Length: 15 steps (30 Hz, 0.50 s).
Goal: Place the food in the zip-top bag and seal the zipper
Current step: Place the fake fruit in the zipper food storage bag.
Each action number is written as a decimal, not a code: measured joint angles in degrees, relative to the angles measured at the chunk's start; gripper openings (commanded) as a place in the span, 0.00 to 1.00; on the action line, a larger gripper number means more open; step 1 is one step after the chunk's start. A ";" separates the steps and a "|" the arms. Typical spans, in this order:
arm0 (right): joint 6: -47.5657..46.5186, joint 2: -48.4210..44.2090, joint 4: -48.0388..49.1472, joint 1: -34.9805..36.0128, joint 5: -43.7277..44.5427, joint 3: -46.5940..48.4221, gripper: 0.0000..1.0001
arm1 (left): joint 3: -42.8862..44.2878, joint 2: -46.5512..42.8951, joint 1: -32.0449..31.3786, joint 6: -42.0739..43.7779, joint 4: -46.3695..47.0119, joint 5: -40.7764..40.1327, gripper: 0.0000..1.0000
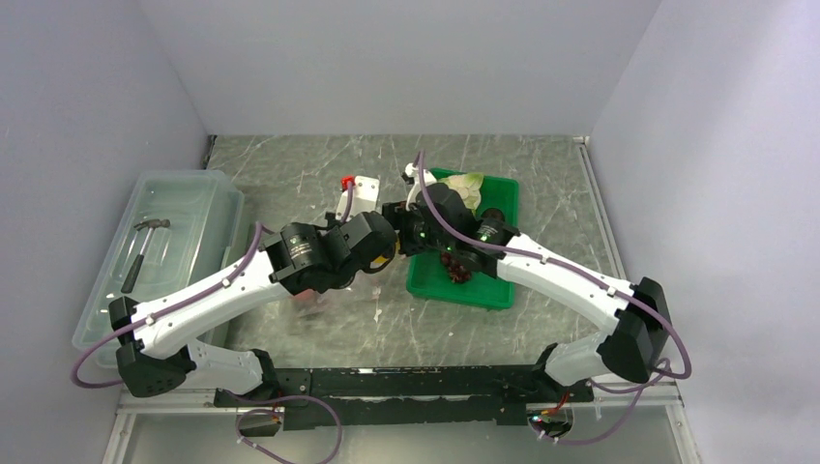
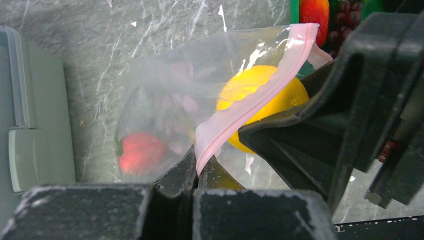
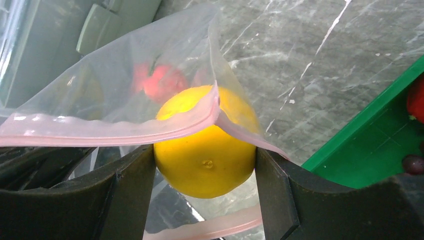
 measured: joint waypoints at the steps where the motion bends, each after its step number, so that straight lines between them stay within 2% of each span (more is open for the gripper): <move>1: 0.02 0.37 0.02 0.11 0.63 0.24 0.52 | 0.04 -0.09 0.00 0.00 0.00 0.11 0.00; 8: 0.68 1.27 0.35 0.37 2.75 1.07 0.74 | 0.13 -0.17 0.00 0.00 -0.02 0.57 0.00; 15: 1.05 1.20 1.03 0.44 3.21 1.29 0.83 | 0.13 -0.35 0.00 0.00 -0.07 0.55 0.00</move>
